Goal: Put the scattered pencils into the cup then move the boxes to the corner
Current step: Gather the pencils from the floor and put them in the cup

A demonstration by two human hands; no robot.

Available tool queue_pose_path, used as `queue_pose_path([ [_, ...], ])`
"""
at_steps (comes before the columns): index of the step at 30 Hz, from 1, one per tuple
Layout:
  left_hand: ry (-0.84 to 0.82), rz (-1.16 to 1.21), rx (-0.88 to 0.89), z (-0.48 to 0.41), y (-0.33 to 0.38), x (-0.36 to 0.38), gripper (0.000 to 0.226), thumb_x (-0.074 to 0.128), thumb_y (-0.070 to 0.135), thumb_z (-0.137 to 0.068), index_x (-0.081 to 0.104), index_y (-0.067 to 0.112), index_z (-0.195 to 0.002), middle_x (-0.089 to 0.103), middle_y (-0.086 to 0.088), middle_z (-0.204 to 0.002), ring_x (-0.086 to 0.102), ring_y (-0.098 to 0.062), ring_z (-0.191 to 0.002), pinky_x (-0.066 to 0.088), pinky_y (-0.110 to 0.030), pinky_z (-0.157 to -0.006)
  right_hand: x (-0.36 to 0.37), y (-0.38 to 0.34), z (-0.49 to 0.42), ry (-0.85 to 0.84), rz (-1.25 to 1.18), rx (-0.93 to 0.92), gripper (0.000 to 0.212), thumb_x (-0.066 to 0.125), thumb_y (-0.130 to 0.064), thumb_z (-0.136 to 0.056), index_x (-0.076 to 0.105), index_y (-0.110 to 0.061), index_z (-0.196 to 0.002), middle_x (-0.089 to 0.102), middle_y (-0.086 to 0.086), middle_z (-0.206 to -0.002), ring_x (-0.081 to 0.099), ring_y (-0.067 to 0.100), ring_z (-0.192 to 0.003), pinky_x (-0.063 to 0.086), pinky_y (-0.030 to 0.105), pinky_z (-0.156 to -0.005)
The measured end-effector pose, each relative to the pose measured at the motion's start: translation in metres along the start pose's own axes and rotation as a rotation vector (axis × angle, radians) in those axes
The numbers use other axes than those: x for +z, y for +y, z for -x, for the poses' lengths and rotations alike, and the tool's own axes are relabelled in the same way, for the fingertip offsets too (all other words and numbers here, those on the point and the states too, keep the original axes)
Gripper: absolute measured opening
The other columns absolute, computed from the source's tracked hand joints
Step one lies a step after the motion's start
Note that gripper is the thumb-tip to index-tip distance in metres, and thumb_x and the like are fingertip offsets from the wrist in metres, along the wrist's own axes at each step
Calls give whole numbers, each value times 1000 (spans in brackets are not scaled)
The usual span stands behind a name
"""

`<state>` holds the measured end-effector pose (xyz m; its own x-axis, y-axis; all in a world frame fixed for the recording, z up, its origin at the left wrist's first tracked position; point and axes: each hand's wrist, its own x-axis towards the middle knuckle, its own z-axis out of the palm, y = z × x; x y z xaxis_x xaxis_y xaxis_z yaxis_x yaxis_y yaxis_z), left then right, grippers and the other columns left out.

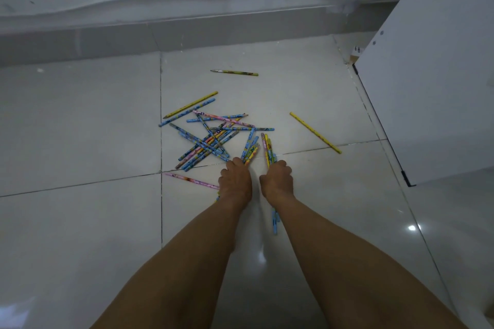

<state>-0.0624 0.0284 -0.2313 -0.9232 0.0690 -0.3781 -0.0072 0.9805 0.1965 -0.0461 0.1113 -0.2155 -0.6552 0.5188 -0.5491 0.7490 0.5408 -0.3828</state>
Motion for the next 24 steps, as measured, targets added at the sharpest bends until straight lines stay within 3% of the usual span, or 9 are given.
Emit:
queue_pose_path([
  [7, -36, 224, 12, 5, -14, -1, 36, 37, 8, -99, 31, -1, -133, 51, -23, -120, 58, -41, -102, 46, -46, -83, 7, -1, -3, 40, -25, 19, 39, 47, -19, -98, 34, -1, -129, 39, 21, -135, 45, 40, -120, 42, 42, -93],
  [12, -46, 395, 56, 6, -23, -6, 39, 50, 36, -96, 40, 5, -117, 61, -22, -103, 60, -40, -93, 42, -38, -68, 4, 6, -3, 61, -131, -5, 33, 41, -18, -97, 35, -2, -125, 48, 22, -127, 50, 40, -114, 42, 42, -88],
  [17, 64, 570, 62, 4, -16, -18, 39, 55, 46, -92, 46, 8, -96, 55, -9, -81, 55, -28, -76, 37, -32, -58, -4, 13, -10, 10, -258, -115, 39, 39, -38, -101, 38, -4, -120, 60, 21, -110, 59, 38, -102, 38, 33, -72],
  [19, 123, 690, 42, 1, -11, -26, 38, 57, 46, -90, 45, 11, -85, 48, -1, -71, 49, -21, -67, 34, -31, -52, -6, 13, -12, -7, -369, -155, 42, 41, -46, -99, 44, -6, -113, 58, 15, -97, 60, 34, -93, 42, 36, -70],
  [22, 188, 892, 34, -6, -5, -38, 35, 57, 47, -90, 50, 15, -79, 49, 4, -68, 49, -14, -63, 36, -28, -54, -10, 5, -11, -70, -627, -199, 34, 48, -47, -96, 48, -13, -99, 51, 8, -79, 50, 24, -68, 43, 41, -69],
  [24, 235, 986, 38, -12, -2, -48, 31, 56, 48, -91, 52, 20, -78, 51, 8, -68, 51, -8, -63, 36, -24, -55, -11, -3, -9, -104, -692, -262, 31, 50, -47, -95, 48, -16, -92, 49, 6, -75, 47, 21, -63, 41, 38, -67],
])
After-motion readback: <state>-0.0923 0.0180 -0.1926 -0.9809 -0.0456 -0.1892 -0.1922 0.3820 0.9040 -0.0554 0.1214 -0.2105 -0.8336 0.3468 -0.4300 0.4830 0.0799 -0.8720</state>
